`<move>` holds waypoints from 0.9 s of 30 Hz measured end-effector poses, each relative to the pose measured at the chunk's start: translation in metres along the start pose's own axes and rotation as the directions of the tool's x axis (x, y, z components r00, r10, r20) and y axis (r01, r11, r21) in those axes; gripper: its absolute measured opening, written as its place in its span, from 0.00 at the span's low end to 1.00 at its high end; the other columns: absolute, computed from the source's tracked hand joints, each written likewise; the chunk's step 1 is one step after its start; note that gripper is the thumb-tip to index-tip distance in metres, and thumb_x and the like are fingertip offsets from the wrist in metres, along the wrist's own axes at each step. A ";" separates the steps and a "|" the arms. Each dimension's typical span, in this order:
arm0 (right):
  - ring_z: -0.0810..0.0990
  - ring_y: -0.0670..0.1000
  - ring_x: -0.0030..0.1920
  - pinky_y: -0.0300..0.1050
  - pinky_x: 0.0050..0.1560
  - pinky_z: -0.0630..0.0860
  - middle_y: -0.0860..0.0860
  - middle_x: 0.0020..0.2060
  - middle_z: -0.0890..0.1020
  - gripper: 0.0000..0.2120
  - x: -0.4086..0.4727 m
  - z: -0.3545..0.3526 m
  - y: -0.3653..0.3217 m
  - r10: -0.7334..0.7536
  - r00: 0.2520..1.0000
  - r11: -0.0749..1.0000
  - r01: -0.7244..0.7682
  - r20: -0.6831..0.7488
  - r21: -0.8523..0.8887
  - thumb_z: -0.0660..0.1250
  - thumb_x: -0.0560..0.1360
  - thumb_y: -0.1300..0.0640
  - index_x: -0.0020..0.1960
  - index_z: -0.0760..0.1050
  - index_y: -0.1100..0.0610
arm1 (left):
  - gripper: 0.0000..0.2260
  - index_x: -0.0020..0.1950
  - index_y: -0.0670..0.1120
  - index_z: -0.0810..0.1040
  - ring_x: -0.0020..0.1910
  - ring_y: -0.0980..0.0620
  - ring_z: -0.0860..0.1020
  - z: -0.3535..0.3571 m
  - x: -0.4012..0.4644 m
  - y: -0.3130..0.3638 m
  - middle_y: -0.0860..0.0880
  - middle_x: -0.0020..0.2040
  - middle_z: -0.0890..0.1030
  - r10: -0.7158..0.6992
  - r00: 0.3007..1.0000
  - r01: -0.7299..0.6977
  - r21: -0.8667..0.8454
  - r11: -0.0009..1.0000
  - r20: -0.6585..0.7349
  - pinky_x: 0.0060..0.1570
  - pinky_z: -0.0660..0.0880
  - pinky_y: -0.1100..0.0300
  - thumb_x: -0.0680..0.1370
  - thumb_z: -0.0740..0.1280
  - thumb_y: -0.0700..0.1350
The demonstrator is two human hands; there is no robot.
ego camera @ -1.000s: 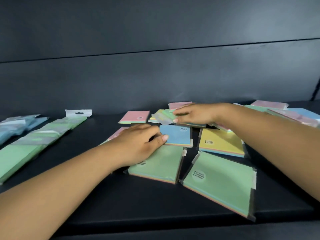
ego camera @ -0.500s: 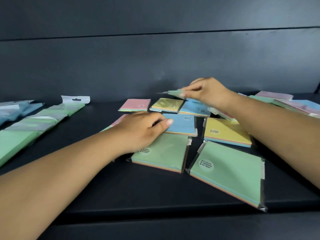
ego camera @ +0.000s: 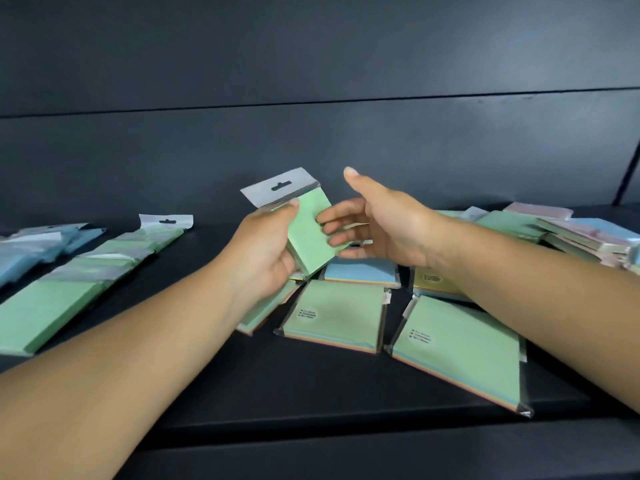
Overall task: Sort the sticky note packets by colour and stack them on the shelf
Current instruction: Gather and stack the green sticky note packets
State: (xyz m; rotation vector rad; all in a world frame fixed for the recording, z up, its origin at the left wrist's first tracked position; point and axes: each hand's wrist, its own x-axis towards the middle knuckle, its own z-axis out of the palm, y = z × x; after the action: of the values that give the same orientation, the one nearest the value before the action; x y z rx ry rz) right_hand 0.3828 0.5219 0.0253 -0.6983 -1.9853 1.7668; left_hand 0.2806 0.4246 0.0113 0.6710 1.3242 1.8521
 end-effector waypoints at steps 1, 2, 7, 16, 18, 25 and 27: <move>0.76 0.48 0.33 0.40 0.39 0.76 0.50 0.35 0.78 0.21 -0.002 -0.002 -0.001 -0.030 0.999 0.999 0.029 -0.044 -0.034 0.57 0.78 0.42 0.41 0.79 0.57 | 0.10 0.56 0.44 0.76 0.35 0.51 0.82 0.000 0.000 0.002 0.47 0.43 0.82 0.023 1.000 -0.023 -0.001 1.000 0.009 0.33 0.80 0.58 0.81 0.57 0.44; 0.75 0.47 0.32 0.38 0.37 0.75 0.49 0.35 0.77 0.16 -0.004 -0.004 -0.003 -0.066 0.994 0.996 0.060 -0.092 -0.066 0.60 0.77 0.45 0.42 0.78 0.56 | 0.09 0.54 0.44 0.76 0.34 0.52 0.82 0.002 -0.002 0.004 0.47 0.41 0.83 0.047 0.999 -0.047 -0.008 0.999 0.021 0.32 0.80 0.58 0.81 0.57 0.43; 0.74 0.47 0.34 0.38 0.29 0.68 0.48 0.37 0.78 0.08 -0.022 -0.030 -0.010 -0.079 0.977 0.981 0.041 -0.200 -0.190 0.69 0.72 0.49 0.45 0.73 0.53 | 0.05 0.49 0.44 0.77 0.33 0.51 0.83 0.019 -0.001 0.020 0.47 0.40 0.84 0.107 0.987 -0.112 0.036 0.993 0.121 0.32 0.81 0.53 0.79 0.62 0.43; 0.74 0.46 0.28 0.38 0.34 0.71 0.48 0.30 0.78 0.10 -0.068 -0.112 -0.010 -0.089 0.959 0.971 0.023 -0.268 -0.237 0.68 0.73 0.50 0.37 0.75 0.55 | 0.09 0.49 0.44 0.76 0.39 0.50 0.82 0.096 -0.002 0.004 0.46 0.45 0.82 0.155 0.942 -0.185 0.074 0.980 0.298 0.36 0.81 0.55 0.75 0.63 0.32; 0.75 0.46 0.31 0.36 0.35 0.72 0.49 0.33 0.79 0.11 -0.073 -0.144 -0.009 -0.106 0.953 0.953 0.015 -0.284 -0.302 0.66 0.74 0.49 0.38 0.76 0.55 | 0.09 0.47 0.45 0.77 0.38 0.51 0.82 0.113 -0.001 -0.004 0.47 0.44 0.82 0.174 0.947 -0.200 0.073 0.977 0.271 0.36 0.81 0.55 0.75 0.64 0.32; 0.70 0.51 0.35 0.39 0.35 0.66 0.53 0.37 0.75 0.14 -0.038 -0.244 0.020 0.022 0.945 0.760 -0.228 -0.327 -0.608 0.67 0.73 0.46 0.39 0.75 0.57 | 0.08 0.45 0.45 0.74 0.40 0.51 0.80 0.170 0.015 -0.039 0.48 0.43 0.81 0.211 0.977 -0.211 0.002 0.978 -0.033 0.41 0.79 0.55 0.77 0.63 0.33; 0.71 0.53 0.37 0.42 0.37 0.66 0.51 0.33 0.73 0.20 -0.028 -0.249 0.027 0.100 0.946 0.596 -0.306 -0.309 -0.743 0.65 0.72 0.40 0.35 0.71 0.56 | 0.08 0.44 0.46 0.74 0.39 0.52 0.80 0.182 0.022 -0.048 0.49 0.42 0.80 0.218 0.969 -0.218 0.008 0.976 -0.117 0.43 0.79 0.55 0.77 0.63 0.33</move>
State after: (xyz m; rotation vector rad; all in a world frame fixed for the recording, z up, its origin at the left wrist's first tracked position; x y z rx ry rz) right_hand 0.5555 0.7051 0.0311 -1.3834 -2.5471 0.7286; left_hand 0.4204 0.5518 0.0257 0.7396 1.3652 2.0984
